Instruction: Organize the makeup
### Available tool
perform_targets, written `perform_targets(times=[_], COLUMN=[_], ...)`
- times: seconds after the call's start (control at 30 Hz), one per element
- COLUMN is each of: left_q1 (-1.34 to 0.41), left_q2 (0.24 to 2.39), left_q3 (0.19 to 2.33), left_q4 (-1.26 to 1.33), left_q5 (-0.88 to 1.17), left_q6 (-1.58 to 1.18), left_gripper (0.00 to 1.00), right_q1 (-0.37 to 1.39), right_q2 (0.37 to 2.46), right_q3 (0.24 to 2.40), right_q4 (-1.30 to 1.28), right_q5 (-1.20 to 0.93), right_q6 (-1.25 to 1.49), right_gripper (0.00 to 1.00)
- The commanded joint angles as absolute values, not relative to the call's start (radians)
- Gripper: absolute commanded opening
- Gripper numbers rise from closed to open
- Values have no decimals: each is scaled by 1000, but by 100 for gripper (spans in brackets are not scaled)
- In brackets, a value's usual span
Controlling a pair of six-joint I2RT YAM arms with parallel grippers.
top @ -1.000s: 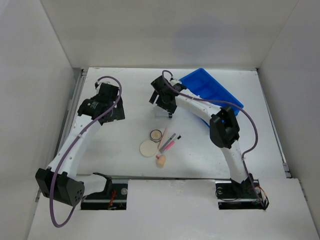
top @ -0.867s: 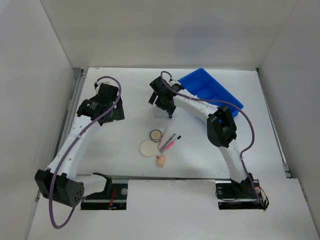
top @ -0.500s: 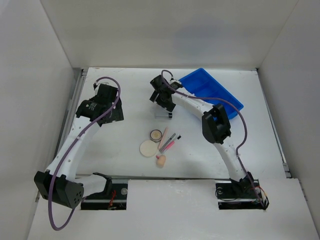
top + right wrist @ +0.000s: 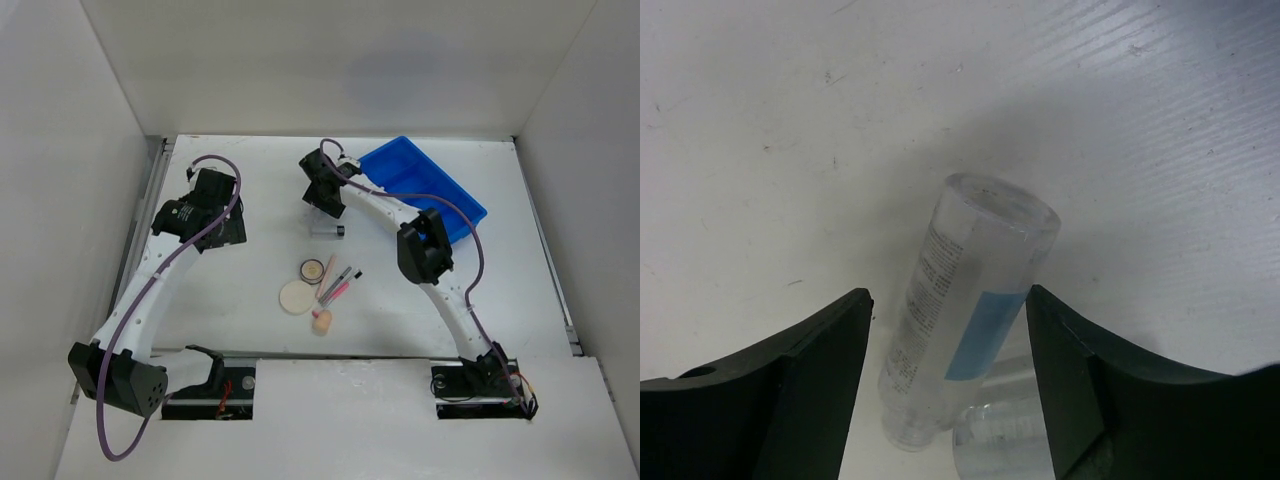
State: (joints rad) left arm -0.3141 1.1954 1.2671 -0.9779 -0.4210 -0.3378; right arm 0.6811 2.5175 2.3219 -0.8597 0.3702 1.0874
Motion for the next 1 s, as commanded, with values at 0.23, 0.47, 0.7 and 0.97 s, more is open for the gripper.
perform_targets(times=[0.23,0.47,0.7,0.97], left_q1=[-316,-316,-316,-316], left_q2=[1170,1170,1170,1152], left_q3=[1315,1315,1324,1313], left_q4=[-1008,-1008,-1008,-988], left_q5=[-434,-434,-434,-433], left_q6=[-336,-345,-345,-345], left_gripper=[100,100,100,100], right_q1=[684,684,655,419], right_q2=[2534,2429,2292,2151], right_q3=[2372,2384,2442,2247], right_q4=[-833,-741,-672,-603], right_q5=[368,324,334,212], right_q6=[1022,948,877,897], right_gripper=[52,41,40,40])
